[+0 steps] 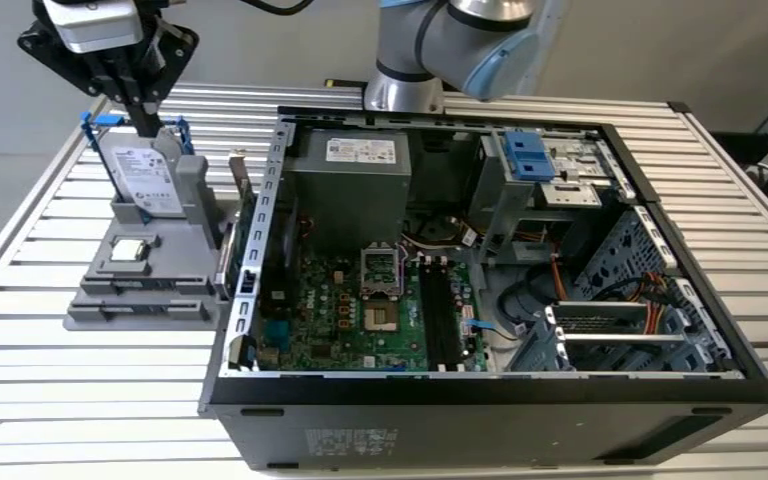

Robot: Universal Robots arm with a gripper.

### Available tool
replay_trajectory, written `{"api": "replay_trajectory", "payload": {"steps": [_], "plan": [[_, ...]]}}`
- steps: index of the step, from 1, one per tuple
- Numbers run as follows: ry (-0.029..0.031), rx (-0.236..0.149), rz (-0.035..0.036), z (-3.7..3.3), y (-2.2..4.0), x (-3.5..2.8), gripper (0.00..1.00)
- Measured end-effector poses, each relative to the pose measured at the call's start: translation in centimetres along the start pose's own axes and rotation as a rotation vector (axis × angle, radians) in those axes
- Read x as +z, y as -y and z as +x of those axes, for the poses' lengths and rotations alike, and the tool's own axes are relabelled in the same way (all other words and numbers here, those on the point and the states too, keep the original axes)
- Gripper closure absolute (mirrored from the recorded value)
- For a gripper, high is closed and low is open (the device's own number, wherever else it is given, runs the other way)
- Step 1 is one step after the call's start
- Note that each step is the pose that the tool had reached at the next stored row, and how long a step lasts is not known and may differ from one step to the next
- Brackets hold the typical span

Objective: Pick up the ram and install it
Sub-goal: 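Reach for the ram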

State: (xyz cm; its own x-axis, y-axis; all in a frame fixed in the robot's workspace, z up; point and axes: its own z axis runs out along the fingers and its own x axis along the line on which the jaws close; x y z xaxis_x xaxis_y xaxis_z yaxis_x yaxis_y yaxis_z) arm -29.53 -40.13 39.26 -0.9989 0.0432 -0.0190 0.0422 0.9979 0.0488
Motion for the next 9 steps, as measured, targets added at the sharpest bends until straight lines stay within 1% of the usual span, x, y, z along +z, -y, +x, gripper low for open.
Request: {"api": "replay_trajectory", "payload": {"steps": [9], "plan": [[-0.0001, -0.002, -0.0001, 2.09, 0.14, -0.04, 1.0]]}}
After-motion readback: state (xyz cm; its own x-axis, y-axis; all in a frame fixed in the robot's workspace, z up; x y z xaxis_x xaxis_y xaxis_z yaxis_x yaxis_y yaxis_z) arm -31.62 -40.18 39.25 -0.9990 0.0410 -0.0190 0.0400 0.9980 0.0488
